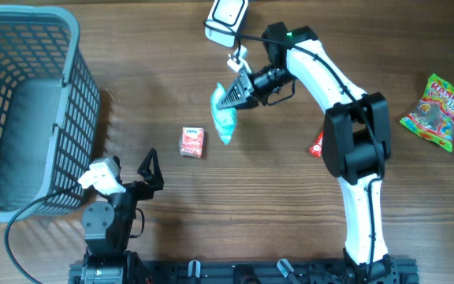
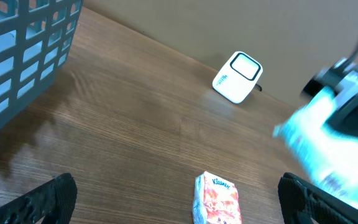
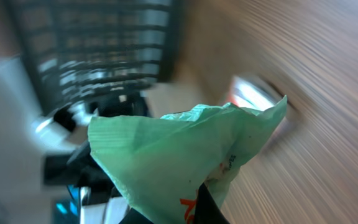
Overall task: Scan the item barcode
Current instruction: 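Hold the wipes pack up in front of the scanner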
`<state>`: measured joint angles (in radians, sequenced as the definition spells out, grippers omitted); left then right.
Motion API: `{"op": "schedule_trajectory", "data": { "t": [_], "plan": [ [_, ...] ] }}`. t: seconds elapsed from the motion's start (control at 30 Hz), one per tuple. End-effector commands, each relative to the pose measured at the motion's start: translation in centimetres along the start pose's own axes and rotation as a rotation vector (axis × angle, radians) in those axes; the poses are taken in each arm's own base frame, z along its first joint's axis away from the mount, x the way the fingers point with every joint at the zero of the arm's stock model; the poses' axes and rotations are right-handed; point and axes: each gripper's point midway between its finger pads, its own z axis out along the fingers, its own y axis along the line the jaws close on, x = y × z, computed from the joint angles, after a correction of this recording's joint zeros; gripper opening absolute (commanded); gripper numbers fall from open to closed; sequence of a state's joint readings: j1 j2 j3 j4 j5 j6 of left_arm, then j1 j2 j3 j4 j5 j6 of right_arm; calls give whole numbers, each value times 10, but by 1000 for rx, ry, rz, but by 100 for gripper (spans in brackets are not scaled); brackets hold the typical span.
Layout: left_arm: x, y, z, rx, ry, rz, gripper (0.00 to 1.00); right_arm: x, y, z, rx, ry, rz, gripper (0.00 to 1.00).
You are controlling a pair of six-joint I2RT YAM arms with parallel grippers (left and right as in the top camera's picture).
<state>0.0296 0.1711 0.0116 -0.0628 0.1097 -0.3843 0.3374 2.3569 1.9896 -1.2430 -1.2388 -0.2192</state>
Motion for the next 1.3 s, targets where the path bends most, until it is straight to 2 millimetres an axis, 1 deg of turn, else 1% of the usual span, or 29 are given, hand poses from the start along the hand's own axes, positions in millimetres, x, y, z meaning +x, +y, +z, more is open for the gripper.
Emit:
{"op": "schedule_trajectory", "data": {
  "t": [0.0,0.03,0.07,0.1,0.17,0.2,0.23,0.27,0.3,0.33,0.37,0.4,0.43,0.47,0.5,0.53,0.6,0.7,0.77,0.8,0.83,0.9,0.97,1.07,1.13,1.17,1.2,1.23,1.27],
  "plan": [
    [2,1,0,3,4,-19,100,-19,88,-21,-300,-147,-468,5],
    [2,1,0,3,4,-19,100,-23,97,-25,-348,-170,-527,5],
    [2,1,0,3,4,-19,100,-28,98,-26,-346,-175,-574,5],
    [2,1,0,3,4,-19,100,-31,99,-26,-349,-165,-541,5],
    [2,1,0,3,4,-19,100,-38,101,-25,-358,-132,-419,5],
    [2,1,0,3,4,-19,100,-41,102,-25,-363,-110,-324,5],
    [2,1,0,3,4,-19,100,-45,102,-23,-356,-97,-275,5],
    [2,1,0,3,4,-19,100,-48,100,-21,-332,-100,-267,5],
    [2,1,0,3,4,-19,100,-55,84,-12,-221,-122,-260,5],
    [2,1,0,3,4,-19,100,-69,47,-4,9,-174,-200,5],
    [2,1,0,3,4,-19,100,-81,13,-5,228,-230,-159,5],
    [2,1,0,3,4,-19,100,-91,-16,-11,428,-278,-157,4],
    [2,1,0,3,4,-19,100,-101,-32,-18,572,-316,-198,5],
    [2,1,0,3,4,-19,100,-113,-38,-23,672,-351,-266,5],
    [2,1,0,3,4,-19,100,-127,-40,-29,758,-391,-341,5],
    [2,1,0,3,4,-19,100,-142,-43,-41,860,-448,-403,4],
    [2,1,0,3,4,-19,100,-170,-43,-72,1060,-559,-513,4],
    [2,1,0,3,4,-19,100,-203,-18,-96,1181,-663,-735,4],
    [2,1,0,3,4,-19,100,-218,-9,-106,1237,-717,-836,5],
    [2,1,0,3,4,-19,100,-226,-9,-111,1287,-731,-892,4],
    [2,1,0,3,4,-19,100,-230,-13,-112,1318,-734,-931,4],
    [2,1,0,3,4,-19,100,-238,-31,-106,1356,-712,-1004,5],
    [2,1,0,3,4,-19,100,-243,-56,-102,1451,-679,-1059,4],
    [2,1,0,3,4,-19,100,-239,-81,-79,1493,-576,-1123,4],
    [2,1,0,3,4,-19,100,-236,-93,-67,1526,-535,-1121,4],
    [2,1,0,3,4,-19,100,-235,-91,-66,1551,-547,-1100,4],
    [2,1,0,3,4,-19,100,-236,-80,-68,1575,-580,-1079,4],
    [2,1,0,3,4,-19,100,-237,-67,-71,1596,-590,-1070,4],
    [2,1,0,3,4,-19,100,-233,-47,-79,1620,-590,-1026,4]
  ]
}}
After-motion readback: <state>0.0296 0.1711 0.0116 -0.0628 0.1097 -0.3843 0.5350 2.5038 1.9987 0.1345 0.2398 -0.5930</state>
